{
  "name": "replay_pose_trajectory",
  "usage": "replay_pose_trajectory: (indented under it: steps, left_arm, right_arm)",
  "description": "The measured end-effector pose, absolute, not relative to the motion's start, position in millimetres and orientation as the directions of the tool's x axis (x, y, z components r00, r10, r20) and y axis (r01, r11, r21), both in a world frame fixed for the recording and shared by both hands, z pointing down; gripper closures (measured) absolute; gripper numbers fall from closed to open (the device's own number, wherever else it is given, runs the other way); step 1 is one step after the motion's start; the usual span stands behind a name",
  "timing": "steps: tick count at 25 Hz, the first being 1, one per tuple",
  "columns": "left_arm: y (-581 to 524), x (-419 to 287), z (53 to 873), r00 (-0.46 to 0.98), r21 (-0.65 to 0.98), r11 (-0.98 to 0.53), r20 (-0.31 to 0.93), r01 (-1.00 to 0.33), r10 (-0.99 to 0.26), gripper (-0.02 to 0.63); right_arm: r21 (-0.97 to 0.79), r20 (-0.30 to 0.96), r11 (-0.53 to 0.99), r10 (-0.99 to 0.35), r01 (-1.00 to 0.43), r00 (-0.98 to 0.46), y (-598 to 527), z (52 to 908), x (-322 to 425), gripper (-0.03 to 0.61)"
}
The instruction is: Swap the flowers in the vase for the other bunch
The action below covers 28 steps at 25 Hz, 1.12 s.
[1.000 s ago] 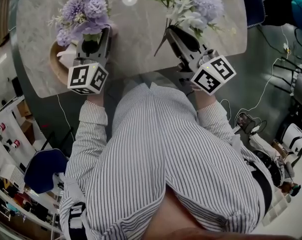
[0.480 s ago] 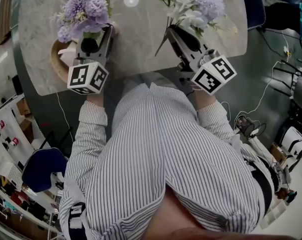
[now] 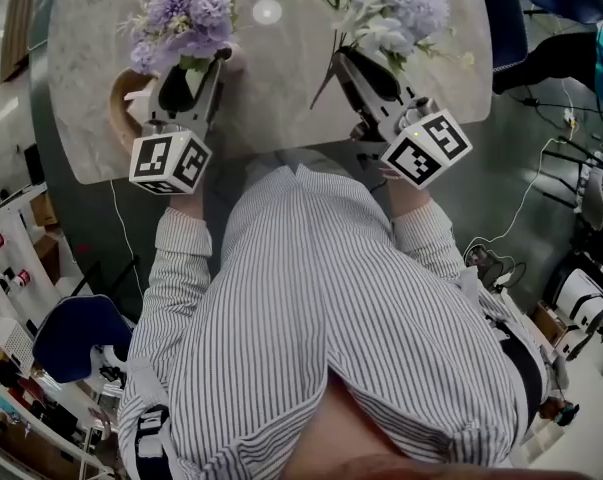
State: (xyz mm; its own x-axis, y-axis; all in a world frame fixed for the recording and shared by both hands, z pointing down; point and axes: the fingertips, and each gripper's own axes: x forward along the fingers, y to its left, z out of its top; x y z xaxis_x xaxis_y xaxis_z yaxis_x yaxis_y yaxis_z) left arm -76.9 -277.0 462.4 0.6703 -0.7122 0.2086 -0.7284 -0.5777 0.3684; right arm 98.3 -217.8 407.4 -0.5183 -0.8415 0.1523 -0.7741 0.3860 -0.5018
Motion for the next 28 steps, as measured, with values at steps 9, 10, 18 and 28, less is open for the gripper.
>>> replay_pose_trajectory:
  steps: [9,10,18,28]
  left_arm:
    - [-259,-88,425,0.666,0.329,-0.600,0.145,-0.729,-0.731,0.376]
    - [-257,-89,418,0.666,0.323,-0.604,0.130,-0.729,-0.734,0.374]
    - [-236,-87,377,0.661,0.301,-0.626,0.020,-0.719,-0.750,0.376]
    - [-215,-76,341,0.673,0.330,-0.673,-0.136,-0.661,-0.727,0.393]
  right_arm:
    - [-0.464,0.101,0.447,-0.831,-0.765,-0.547,-219,382,91,0.541]
    - [-0.461,0.095,0.456,-0.828,-0.761,-0.553,-219,378,90,0.541]
    - [-0.450,0.048,0.503,-0.812,-0.738,-0.582,-219,365,88,0.541]
    - [-0.427,-0.006,0.556,-0.790,-0.713,-0.613,-218,347,80,0.541]
